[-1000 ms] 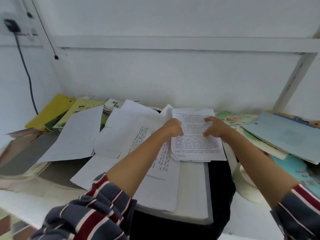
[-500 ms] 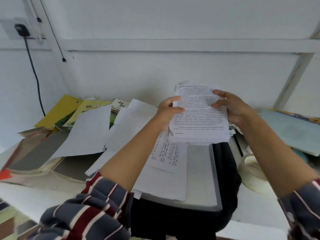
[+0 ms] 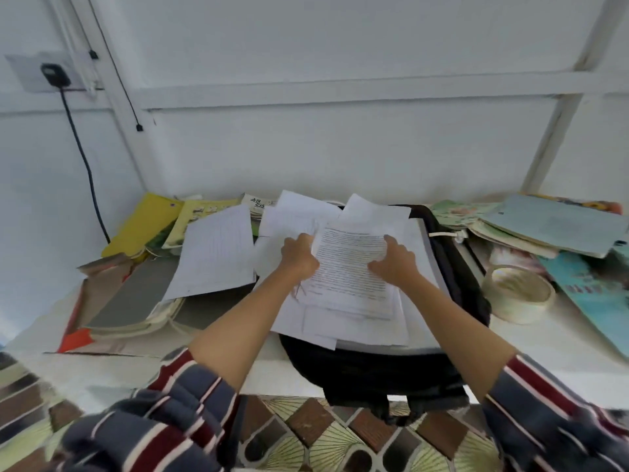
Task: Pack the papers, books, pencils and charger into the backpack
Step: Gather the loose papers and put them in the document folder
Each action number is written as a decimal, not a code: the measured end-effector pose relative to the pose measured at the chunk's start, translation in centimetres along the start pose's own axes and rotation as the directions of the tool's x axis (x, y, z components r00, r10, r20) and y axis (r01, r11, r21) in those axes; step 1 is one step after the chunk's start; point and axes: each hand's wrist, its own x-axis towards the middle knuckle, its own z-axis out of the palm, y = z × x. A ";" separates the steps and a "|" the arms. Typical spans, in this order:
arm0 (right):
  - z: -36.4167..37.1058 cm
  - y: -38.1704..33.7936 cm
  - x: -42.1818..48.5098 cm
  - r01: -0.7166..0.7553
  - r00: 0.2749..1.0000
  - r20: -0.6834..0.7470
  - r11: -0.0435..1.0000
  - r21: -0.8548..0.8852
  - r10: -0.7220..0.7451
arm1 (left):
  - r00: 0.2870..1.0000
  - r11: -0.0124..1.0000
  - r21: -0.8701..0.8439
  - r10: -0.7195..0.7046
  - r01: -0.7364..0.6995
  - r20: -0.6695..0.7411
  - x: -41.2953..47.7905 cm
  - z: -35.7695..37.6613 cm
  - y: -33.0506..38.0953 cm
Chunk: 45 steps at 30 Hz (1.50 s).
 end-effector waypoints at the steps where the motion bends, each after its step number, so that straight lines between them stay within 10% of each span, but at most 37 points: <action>1: 0.1 0.1 -0.4 -0.007 1.000 -0.006 0.999 -0.031 0.007 | 1.000 0.999 0.051 0.017 -0.017 0.000 -0.3 0.2 0.0; 10: -0.7 -0.7 -0.7 -0.107 0.994 0.010 0.953 0.282 0.109 | 0.986 0.981 -0.174 -0.054 0.081 0.156 0.0 1.1 1.2; 17: -2.2 -0.4 -0.5 -0.247 0.966 0.122 0.682 0.688 0.227 | 0.971 0.937 -0.307 -0.103 0.168 0.215 2.7 2.0 1.2; 45: -5.7 0.3 -0.6 -0.091 0.996 0.081 0.516 0.852 0.042 | 0.988 0.750 -0.655 0.020 0.087 0.154 -2.1 -1.8 5.9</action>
